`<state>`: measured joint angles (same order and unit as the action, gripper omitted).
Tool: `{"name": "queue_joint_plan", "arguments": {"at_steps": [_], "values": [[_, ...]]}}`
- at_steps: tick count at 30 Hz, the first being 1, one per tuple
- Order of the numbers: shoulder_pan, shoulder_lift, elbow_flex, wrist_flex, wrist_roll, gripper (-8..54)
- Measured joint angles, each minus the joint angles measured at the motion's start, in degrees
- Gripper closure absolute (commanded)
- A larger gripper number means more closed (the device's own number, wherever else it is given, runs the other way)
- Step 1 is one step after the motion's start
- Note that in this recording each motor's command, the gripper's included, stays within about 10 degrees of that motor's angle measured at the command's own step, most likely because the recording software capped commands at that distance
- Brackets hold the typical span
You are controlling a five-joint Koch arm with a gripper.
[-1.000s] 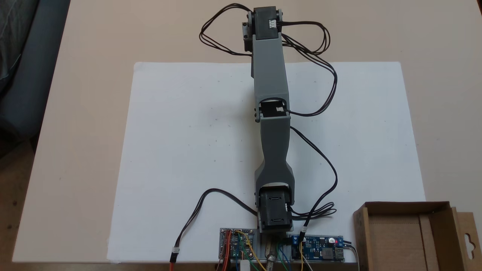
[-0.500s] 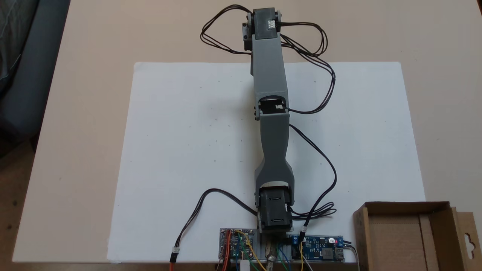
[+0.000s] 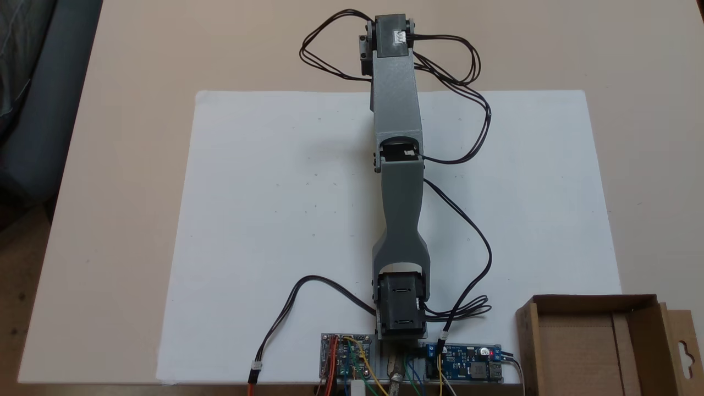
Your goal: Grasp a green dice and put it in the bin.
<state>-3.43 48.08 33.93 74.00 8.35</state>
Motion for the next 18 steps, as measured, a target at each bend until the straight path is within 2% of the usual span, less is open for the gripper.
{"name": "queue_joint_plan", "arguments": {"at_steps": [18], "values": [[0.0, -2.9, 0.09, -2.29, 0.0, 3.3]]}}
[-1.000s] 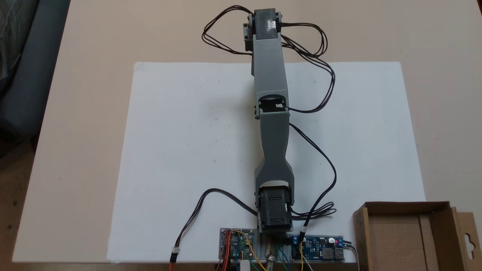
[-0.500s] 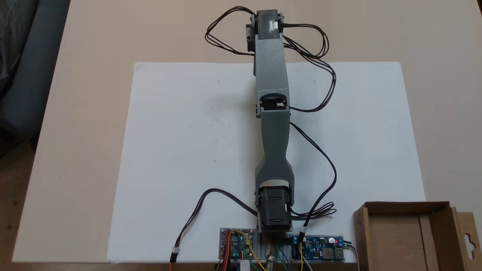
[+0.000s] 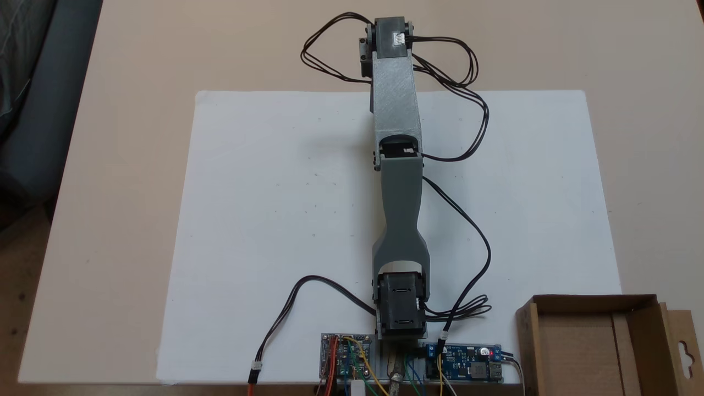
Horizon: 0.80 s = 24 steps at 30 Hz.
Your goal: Grasp a green dice and put it in the bin.
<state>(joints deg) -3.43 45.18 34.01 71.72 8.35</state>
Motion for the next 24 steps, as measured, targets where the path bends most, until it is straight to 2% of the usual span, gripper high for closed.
{"name": "queue_joint_plan", "arguments": {"at_steps": [24], "values": [[0.0, -5.98, -0.09, -1.58, 0.0, 3.2]]}}
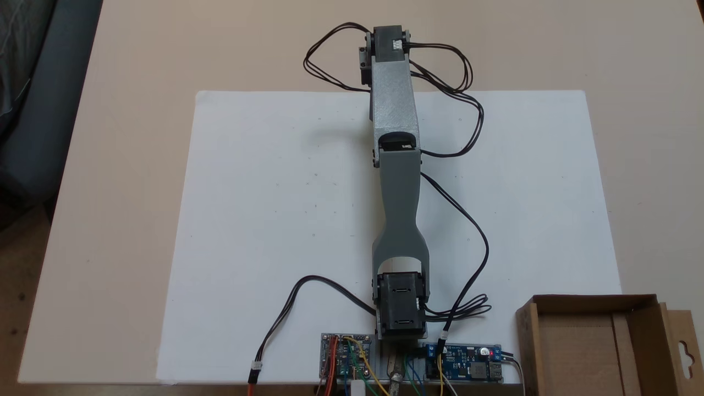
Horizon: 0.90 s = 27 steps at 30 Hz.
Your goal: Grasp a green dice and put it in the bin.
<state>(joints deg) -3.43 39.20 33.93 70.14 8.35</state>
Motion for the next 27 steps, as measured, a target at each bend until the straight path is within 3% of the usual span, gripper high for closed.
{"name": "queue_joint_plan", "arguments": {"at_steps": [27], "values": [[1.05, -3.08, 0.09, -1.05, 0.0, 3.3]]}}
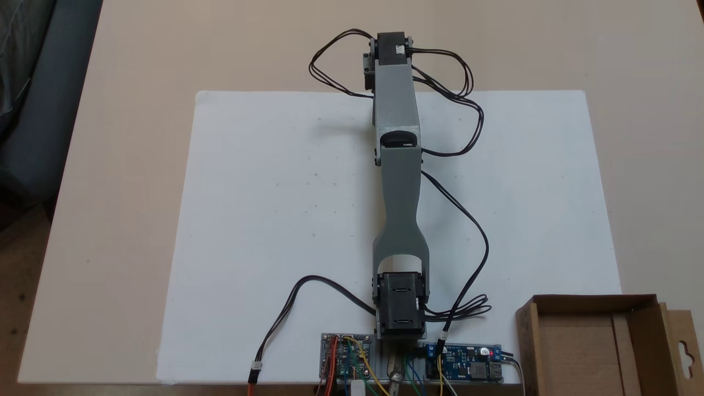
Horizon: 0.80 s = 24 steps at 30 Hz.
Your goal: Grasp a green dice and put it in the bin.
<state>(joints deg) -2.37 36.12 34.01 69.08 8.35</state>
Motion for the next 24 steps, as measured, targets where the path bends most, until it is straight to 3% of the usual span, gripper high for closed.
{"name": "queue_joint_plan", "arguments": {"at_steps": [13, 18, 24], "values": [[0.18, 0.0, 0.0, 0.0, 0.0, 4.6], [0.18, 0.0, 0.0, -0.09, 0.0, 9.6], [0.18, -0.35, 0.0, 0.0, 0.0, 10.4]]}}
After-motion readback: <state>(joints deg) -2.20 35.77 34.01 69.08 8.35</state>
